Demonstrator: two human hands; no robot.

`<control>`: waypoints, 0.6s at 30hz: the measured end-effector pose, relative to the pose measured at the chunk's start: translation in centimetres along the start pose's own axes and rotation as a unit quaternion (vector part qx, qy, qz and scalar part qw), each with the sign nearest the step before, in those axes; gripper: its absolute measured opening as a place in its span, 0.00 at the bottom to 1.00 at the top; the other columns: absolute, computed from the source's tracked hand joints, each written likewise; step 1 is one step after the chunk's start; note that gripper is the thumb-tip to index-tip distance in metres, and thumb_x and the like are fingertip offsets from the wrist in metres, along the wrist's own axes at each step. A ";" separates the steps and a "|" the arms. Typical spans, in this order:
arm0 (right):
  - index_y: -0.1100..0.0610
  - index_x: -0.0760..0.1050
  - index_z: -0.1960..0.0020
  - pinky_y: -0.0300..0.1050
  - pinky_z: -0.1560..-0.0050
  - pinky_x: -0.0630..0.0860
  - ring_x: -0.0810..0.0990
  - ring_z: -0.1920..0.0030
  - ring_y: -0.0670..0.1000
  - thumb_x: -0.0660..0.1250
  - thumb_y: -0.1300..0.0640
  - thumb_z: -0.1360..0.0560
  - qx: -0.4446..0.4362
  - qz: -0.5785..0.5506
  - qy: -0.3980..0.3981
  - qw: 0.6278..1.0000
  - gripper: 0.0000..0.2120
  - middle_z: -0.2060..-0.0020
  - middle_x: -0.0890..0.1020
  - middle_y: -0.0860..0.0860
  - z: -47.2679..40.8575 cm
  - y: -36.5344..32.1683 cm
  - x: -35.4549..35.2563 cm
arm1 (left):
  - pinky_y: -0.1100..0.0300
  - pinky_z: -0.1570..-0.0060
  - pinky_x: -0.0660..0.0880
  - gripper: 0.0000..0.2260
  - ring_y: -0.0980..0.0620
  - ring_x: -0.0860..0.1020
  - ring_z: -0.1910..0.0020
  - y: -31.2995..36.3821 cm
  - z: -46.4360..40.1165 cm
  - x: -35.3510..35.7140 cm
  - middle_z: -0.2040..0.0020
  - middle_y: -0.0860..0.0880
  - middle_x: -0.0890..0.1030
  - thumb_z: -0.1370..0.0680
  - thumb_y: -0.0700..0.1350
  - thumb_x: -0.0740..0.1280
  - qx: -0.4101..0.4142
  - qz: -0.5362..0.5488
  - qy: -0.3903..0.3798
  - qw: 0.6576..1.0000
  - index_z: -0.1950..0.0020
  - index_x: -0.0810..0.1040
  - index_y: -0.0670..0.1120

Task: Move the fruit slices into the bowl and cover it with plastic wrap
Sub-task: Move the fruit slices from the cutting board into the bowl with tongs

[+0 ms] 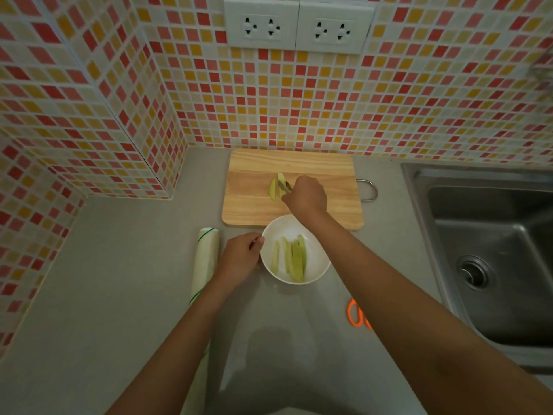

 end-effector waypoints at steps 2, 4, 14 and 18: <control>0.55 0.62 0.73 0.40 0.76 0.58 0.73 0.67 0.55 0.69 0.61 0.30 0.000 -0.010 0.002 1.000 0.19 0.74 0.67 0.49 0.0 0.3 -0.2 | 0.53 0.53 0.73 0.13 0.39 0.80 0.56 0.1 0.0 0.0 0.63 0.42 0.81 0.19 0.43 0.59 0.001 -0.002 -0.004 1.000 0.49 0.81 0.41; 0.56 0.62 0.73 0.41 0.76 0.57 0.71 0.71 0.52 0.68 0.61 0.29 0.013 -0.038 0.010 0.999 0.19 0.75 0.67 0.49 0.7 0.9 -1.1 | 0.50 0.50 0.75 0.13 0.38 0.81 0.56 0.2 0.0 0.1 0.62 0.42 0.81 0.19 0.43 0.58 0.001 -0.002 -0.008 1.000 0.49 0.81 0.40; 0.65 0.76 0.70 0.43 0.72 0.64 0.71 0.72 0.50 0.69 0.58 0.33 0.053 -0.125 -0.013 0.991 0.12 0.74 0.76 0.61 15.0 6.6 -3.2 | 0.49 0.49 0.76 0.13 0.42 0.79 0.59 0.0 0.1 0.1 0.60 0.42 0.82 0.19 0.41 0.57 -0.010 -0.004 -0.002 1.000 0.51 0.81 0.38; 0.59 0.74 0.68 0.43 0.71 0.60 0.71 0.69 0.53 0.68 0.53 0.30 0.031 -0.027 -0.086 0.995 0.12 0.74 0.70 0.53 17.0 5.8 -0.3 | 0.46 0.50 0.76 0.13 0.38 0.80 0.58 0.0 0.0 0.1 0.62 0.41 0.81 0.19 0.41 0.58 -0.006 -0.004 0.002 1.000 0.53 0.80 0.38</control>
Point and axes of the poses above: each hand's wrist, its own z-axis away from the middle knuckle, its own x-axis out of the palm, y = z × x, the point moved 8 cm from there along -z, towards the middle knuckle
